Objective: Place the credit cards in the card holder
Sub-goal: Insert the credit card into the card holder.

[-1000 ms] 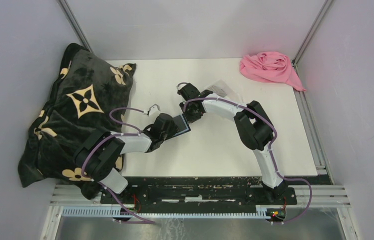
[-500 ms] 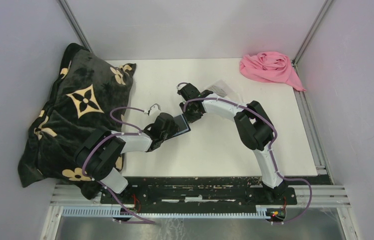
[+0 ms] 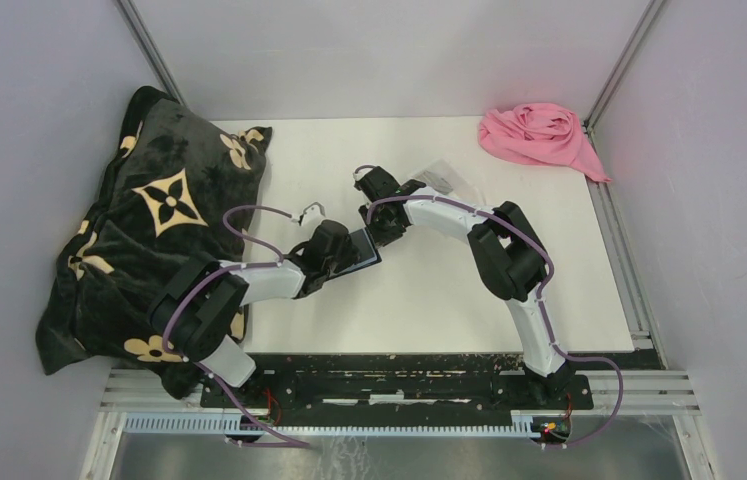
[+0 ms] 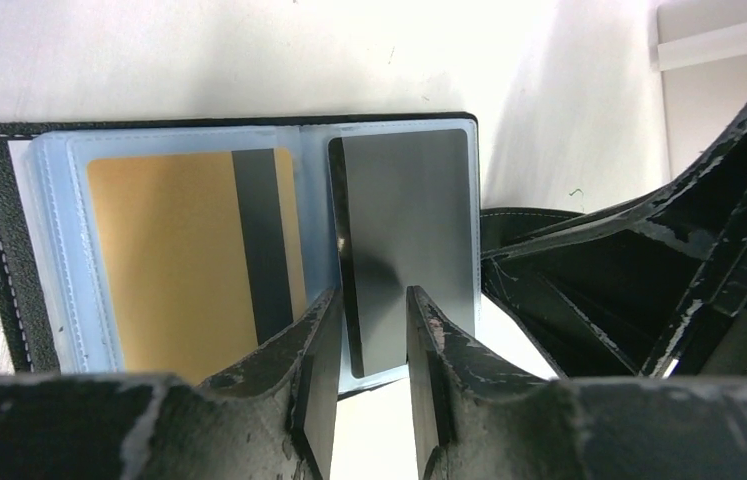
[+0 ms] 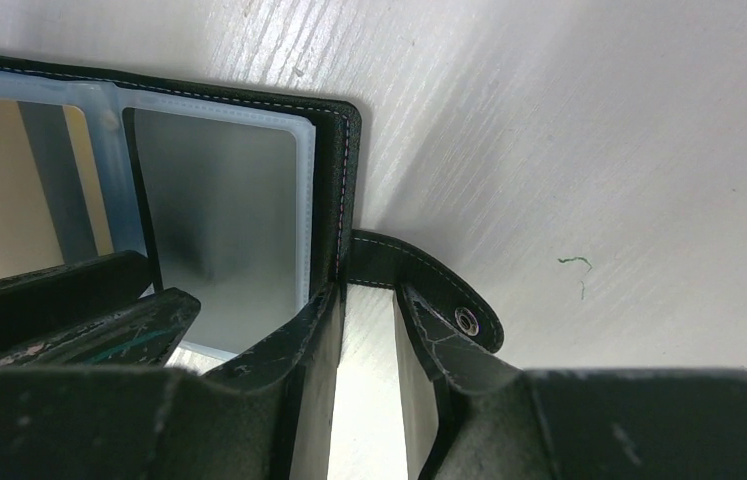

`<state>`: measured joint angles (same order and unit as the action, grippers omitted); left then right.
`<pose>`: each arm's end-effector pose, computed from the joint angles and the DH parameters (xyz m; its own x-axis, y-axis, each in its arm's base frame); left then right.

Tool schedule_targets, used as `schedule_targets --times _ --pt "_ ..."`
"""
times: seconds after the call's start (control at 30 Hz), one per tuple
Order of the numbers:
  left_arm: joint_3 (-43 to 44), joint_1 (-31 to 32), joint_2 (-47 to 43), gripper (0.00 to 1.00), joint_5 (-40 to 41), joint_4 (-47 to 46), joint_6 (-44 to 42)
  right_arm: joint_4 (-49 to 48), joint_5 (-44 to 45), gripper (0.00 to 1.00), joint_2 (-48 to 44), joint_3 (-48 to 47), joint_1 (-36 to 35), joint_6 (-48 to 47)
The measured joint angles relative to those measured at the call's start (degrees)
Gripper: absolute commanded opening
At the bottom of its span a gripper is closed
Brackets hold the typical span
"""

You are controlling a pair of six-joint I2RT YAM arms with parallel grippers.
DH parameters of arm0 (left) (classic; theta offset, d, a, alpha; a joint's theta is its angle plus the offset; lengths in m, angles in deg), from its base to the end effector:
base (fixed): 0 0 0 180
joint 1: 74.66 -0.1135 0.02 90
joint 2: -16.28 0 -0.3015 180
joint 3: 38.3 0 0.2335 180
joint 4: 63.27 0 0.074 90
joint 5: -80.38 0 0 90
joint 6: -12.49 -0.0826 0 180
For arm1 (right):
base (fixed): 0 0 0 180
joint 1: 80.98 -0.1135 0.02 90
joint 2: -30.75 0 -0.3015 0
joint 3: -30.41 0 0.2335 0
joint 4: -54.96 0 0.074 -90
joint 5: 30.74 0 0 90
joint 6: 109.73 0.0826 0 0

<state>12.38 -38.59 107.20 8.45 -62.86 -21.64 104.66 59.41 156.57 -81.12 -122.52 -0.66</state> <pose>0.2728 -0.1670 0.1648 -0.6013 -0.5356 -0.5929 -0.2285 0.8264 -0.5147 0.3680 0.3257 0.1596 -0.8521 -0.3185 -0.4152 -0.4062 0.9029 0.1411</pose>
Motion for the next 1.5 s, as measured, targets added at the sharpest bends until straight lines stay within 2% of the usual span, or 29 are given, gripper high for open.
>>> schedule_targets --times 0.2,0.47,0.57,0.73,0.83,0.97,1.07,1.13,1.23,1.3,1.5 --pt "1.55 0.0 -2.78 0.45 1.88 5.49 -1.09 1.31 1.09 0.37 -0.09 -0.39 0.0 -0.5" --pt "2.12 0.0 -9.03 0.52 5.75 11.69 -2.8 3.41 3.63 0.47 -0.37 -1.57 0.02 -1.66" --pt "2.62 0.0 -11.78 0.59 6.82 13.86 -3.93 3.76 4.02 0.49 -1.16 -2.05 0.02 -2.29" --pt "3.54 0.0 -17.57 0.64 8.39 17.07 -5.88 3.85 4.07 0.49 -3.58 -4.2 0.02 -3.45" --pt "3.87 0.0 -21.18 0.67 8.9 18.58 -6.67 3.58 4.57 0.54 -5.55 -5.81 0.07 -4.2" --pt "3.89 0.0 -25.4 0.76 8.83 19.52 -7.8 2.43 6.62 0.61 -8.41 -7.89 0.13 -4.66" --pt "3.93 -0.02 -27.34 0.87 8.76 20.59 -8.94 2.1 9.31 0.59 -9.18 -10.99 0.39 -4.98" --pt "4.02 -0.02 -28.37 0.94 8.55 21.51 -9.77 2.14 10.47 0.59 -9.18 -13.73 1.14 -4.85" --pt "4.11 -0.28 -29.05 0.94 8.28 22.01 -10.51 2.58 10.86 0.59 -9.18 -16.92 3.32 -3.78" --pt "4.59 -0.5 -29.05 1.0 8.13 22.21 -10.67 2.54 10.84 0.59 -9.18 -18.01 5.79 -2.73" --pt "6.01 -2.38 -28.61 1.0 6.36 24.72 -10.6 5.03 9.7 0.6 -8.5 -18.43 13.33 -1.75"
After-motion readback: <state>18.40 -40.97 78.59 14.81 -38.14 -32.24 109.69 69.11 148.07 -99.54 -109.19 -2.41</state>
